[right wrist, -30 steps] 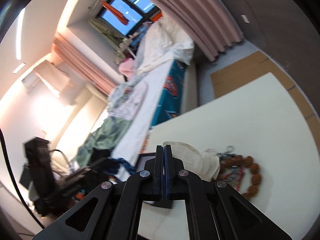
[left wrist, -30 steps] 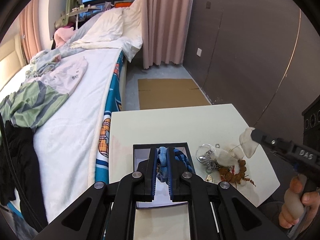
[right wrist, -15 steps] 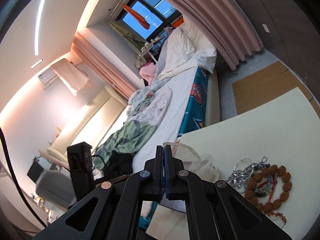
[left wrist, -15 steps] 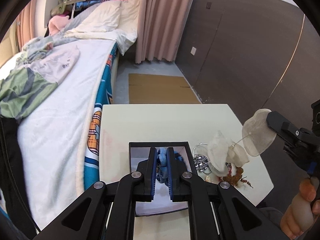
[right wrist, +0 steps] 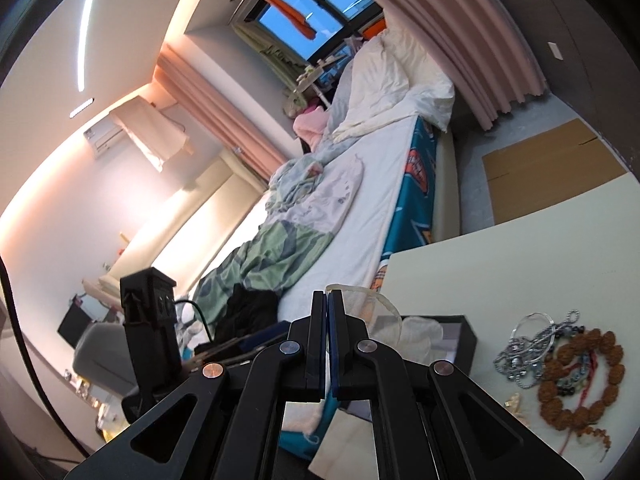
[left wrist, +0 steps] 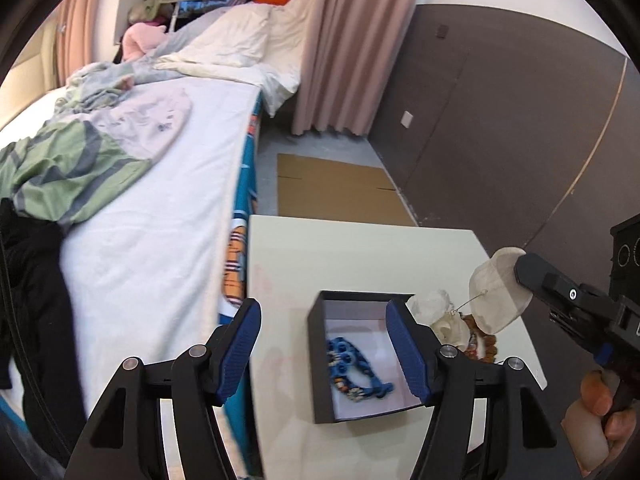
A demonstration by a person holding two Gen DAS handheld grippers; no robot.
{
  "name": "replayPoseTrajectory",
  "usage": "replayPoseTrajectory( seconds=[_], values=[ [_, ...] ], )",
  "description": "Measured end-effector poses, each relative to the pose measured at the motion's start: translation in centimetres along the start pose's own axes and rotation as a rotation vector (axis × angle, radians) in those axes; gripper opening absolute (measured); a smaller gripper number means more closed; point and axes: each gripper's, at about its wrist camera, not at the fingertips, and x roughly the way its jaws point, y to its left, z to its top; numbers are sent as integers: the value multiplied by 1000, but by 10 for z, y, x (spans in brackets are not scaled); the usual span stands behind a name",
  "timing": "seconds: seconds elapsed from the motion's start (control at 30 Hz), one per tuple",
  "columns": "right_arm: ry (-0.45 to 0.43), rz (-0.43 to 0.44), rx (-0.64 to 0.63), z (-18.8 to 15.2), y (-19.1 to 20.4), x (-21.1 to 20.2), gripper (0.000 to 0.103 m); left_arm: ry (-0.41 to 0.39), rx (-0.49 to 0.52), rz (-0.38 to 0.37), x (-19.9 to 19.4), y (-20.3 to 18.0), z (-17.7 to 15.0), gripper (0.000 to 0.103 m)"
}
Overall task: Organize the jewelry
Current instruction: 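Open the left gripper over the box while the right gripper drops the white bag in, then move the left gripper to the brown wooden-bead bracelet and grasp it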
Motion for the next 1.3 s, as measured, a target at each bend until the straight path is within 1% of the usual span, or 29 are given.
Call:
replayPoseTrajectory(
  seconds=[0.1, 0.17, 0.23, 0.27, 0.3, 0.33, 0.37, 0.4, 0.53, 0.7, 0.77, 0.9, 0.97, 1.0, 1.07, 1.1, 1.3],
  values=[
    [23, 2, -6, -5, 4, 7, 3, 4, -2, 18, -3, 7, -3, 66],
    [46, -13, -17, -9, 4, 12, 3, 10, -1, 32, -3, 9, -4, 66],
    [92, -73, -32, -10, 2, 21, 4, 12, -1, 43, -4, 10, -4, 66],
    [110, -90, -35, -10, 2, 23, 13, 11, -1, 48, -6, 10, -4, 66],
    [135, -112, -33, -11, 0, 26, 24, 7, -1, 55, -9, 9, -5, 66],
    [144, -127, -25, -12, -3, 26, 55, 4, 1, 57, -11, 8, -4, 66],
    [133, -134, -18, -12, -3, 22, 79, 2, 6, 58, -12, 6, -4, 66],
    [102, -143, -9, -12, -6, 15, 83, 0, 12, 62, -14, 3, -3, 66],
    [66, -138, 33, -10, -17, -7, 83, -3, 43, 62, -17, -13, -3, 67],
    [38, -201, 78, -9, -34, -25, 84, 8, 90, 51, -13, -38, -6, 69],
    [26, -212, 95, -9, -41, -34, 84, 17, 106, 41, -12, -48, -8, 70],
    [-1, -246, 110, -7, -54, -51, 84, 28, 134, 34, -9, -69, -11, 76],
    [-4, -259, 119, -5, -59, -57, 84, 31, 145, 24, -8, -78, -12, 77],
    [-4, -269, 123, -5, -63, -60, 84, 32, 155, 19, -7, -84, -12, 78],
    [-9, -276, 129, -6, -70, -67, 92, 36, 173, 14, -5, -93, -12, 82],
    [-18, -281, 136, -6, -74, -72, 94, 36, 182, 9, -4, -99, -13, 84],
    [-31, -311, 168, -7, -97, -93, 94, 59, 233, -8, 7, -126, -17, 87]
  ],
)
